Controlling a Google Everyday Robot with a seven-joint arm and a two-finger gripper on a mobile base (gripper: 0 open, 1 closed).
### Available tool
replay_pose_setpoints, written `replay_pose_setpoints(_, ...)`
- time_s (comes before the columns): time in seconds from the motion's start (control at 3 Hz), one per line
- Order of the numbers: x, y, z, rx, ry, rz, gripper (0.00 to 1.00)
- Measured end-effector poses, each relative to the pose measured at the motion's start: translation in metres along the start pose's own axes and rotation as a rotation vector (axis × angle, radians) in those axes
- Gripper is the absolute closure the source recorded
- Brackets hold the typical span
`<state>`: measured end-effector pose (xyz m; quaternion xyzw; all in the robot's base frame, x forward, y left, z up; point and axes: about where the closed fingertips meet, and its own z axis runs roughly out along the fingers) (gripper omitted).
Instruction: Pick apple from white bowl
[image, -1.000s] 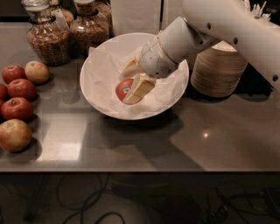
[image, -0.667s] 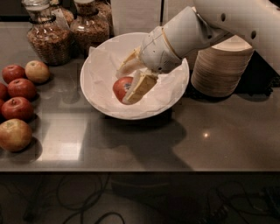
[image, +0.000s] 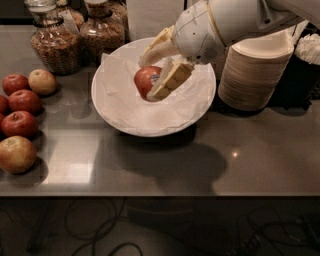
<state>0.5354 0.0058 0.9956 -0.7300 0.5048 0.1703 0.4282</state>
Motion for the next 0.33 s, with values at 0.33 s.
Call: replay_pose_setpoints(0.33,-0.0032,-0.0047,-0.0043,0.012,-0.001,-0.007,1.00)
